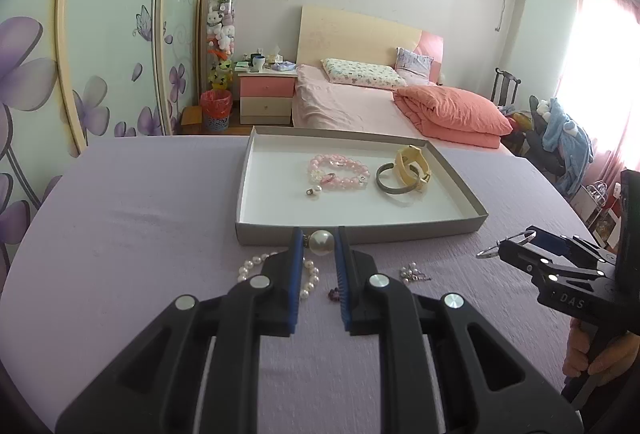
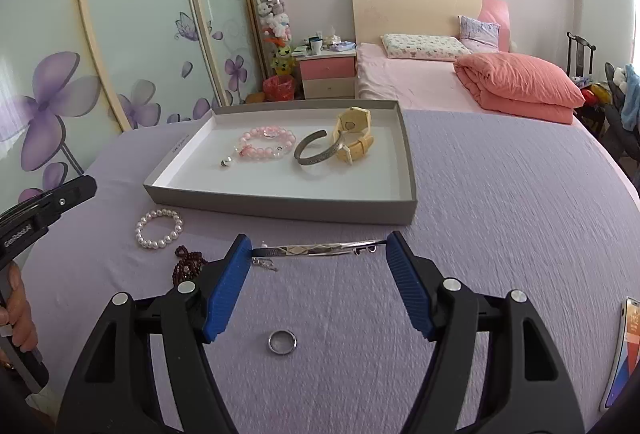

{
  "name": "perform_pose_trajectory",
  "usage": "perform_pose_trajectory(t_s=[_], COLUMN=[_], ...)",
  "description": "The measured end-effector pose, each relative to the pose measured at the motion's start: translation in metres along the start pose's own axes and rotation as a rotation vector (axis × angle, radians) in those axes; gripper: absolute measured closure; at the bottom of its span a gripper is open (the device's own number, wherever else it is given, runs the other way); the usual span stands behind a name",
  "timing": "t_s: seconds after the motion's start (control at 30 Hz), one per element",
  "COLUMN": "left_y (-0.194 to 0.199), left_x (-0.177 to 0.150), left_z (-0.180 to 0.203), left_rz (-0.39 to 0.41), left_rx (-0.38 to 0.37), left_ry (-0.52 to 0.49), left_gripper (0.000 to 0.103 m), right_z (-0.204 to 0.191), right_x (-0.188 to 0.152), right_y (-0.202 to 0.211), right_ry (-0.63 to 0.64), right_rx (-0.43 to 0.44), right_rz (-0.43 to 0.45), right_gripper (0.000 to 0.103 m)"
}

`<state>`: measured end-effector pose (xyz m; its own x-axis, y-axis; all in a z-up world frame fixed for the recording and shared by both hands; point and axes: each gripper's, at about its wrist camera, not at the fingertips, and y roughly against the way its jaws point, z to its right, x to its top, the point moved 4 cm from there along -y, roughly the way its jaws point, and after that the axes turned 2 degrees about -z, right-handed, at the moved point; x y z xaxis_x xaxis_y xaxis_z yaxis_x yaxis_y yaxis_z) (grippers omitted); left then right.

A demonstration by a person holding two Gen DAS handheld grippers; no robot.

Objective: Organize jewelry
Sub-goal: 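Lift and carry the silver bangle and pearl earring over the tray with both tools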

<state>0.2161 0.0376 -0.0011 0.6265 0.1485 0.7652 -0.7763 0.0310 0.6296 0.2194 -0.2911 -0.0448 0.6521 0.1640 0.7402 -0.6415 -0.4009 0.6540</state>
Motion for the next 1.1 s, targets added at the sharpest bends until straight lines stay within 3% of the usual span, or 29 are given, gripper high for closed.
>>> perform_pose_trajectory(t_s=[0.1,0.13,0.2,0.37,0.43,0.8,0.87,0.9,0.93,0.97,1.0,1.1], left_y=[-0.006,-0.008,-0.014,-0.035,-0.043,-0.050,-0.050,-0.050,-0.050,-0.050,-0.050,-0.051], left_x=[0.003,0.004,0.008,0.012,0.012,0.013,0.013,0.013,0.012,0.012,0.013,0.013], left_z=[0.001,0.001,0.001,0.006,0.005,-0.003,-0.004,-0.004,-0.005,-0.005,-0.007,-0.008], left_rz=[0.000,0.000,-0.001,-0.014,-0.027,-0.024,-0.023,-0.023,-0.023,-0.021,-0.020,-0.019], left_rx=[0.003,0.002,0.001,-0.001,0.000,-0.002,-0.005,-0.009,-0.011,-0.013,-0.015,-0.018], left_ry=[0.000,0.001,0.001,0.002,0.012,0.024,0.021,0.021,0.022,0.023,0.023,0.021], left_gripper=[0.087,0.087,0.087,0.087,0.087,0.087,0.087,0.087,0.087,0.087,0.087,0.087], right_z=[0.001,0.001,0.002,0.007,0.008,0.030,0.031,0.031,0.033,0.035,0.036,0.038], right_x=[0.004,0.004,0.007,0.011,0.005,0.015,0.012,0.010,0.007,0.004,0.002,-0.007], right_y=[-0.003,-0.004,-0.010,-0.035,-0.046,-0.041,-0.045,-0.048,-0.050,-0.050,-0.049,-0.060], right_ry=[0.004,0.004,0.004,-0.014,-0.030,-0.063,-0.049,-0.043,-0.039,-0.035,-0.026,-0.020], right_rx=[0.001,0.001,0.030,0.027,0.058,0.048,0.029,0.020,-0.011,-0.038,-0.051,-0.074], right_rz=[0.007,0.008,-0.014,-0.044,-0.074,-0.043,-0.070,-0.085,-0.095,-0.086,-0.079,-0.118], right_gripper=[0.033,0.042,0.080,0.083,0.099,0.102,0.098,0.079,0.043,0.028,0.023,0.023])
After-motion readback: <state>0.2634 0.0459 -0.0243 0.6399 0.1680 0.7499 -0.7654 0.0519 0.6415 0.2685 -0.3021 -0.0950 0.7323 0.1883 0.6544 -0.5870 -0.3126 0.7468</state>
